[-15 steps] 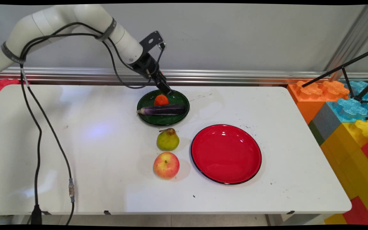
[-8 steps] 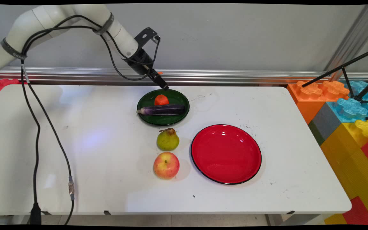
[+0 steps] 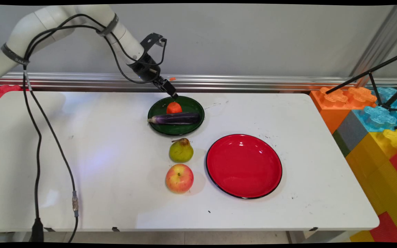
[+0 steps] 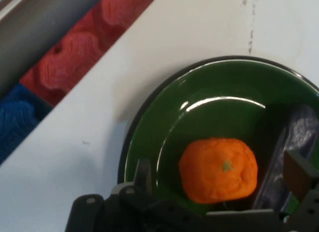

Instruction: Pick up the mandarin from the green plate

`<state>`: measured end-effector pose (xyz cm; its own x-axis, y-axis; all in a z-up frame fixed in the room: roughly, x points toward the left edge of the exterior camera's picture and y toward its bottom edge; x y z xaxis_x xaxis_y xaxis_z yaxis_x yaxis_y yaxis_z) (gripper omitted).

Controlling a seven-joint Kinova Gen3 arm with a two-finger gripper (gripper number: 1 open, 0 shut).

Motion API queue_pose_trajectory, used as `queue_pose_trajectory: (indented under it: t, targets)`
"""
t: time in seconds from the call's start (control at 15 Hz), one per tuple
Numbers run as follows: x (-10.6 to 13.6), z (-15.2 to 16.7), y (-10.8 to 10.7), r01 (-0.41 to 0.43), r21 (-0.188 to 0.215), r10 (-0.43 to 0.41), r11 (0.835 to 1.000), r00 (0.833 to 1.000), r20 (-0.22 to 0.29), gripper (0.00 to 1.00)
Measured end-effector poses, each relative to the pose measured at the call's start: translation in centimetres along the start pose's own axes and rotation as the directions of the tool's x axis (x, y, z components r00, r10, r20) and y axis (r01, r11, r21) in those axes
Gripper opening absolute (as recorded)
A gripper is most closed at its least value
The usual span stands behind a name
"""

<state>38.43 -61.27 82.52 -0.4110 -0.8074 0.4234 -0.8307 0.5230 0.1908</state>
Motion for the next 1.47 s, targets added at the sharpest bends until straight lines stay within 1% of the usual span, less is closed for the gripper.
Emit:
queue_pose_trajectory:
  t: [0.47,1.07,1.47]
  targets:
    - [-0.9,1.2,-1.1,0.082,-0.038,-0.081,0.996,0.996,0.024,1.00]
    - [-1.6,4.2,-1.1,0.180,-0.070,-0.178,0.981,0.983,0.038,1.00]
    - [-1.5,5.4,-1.2,0.220,-0.073,-0.218,0.973,0.976,0.026,1.00]
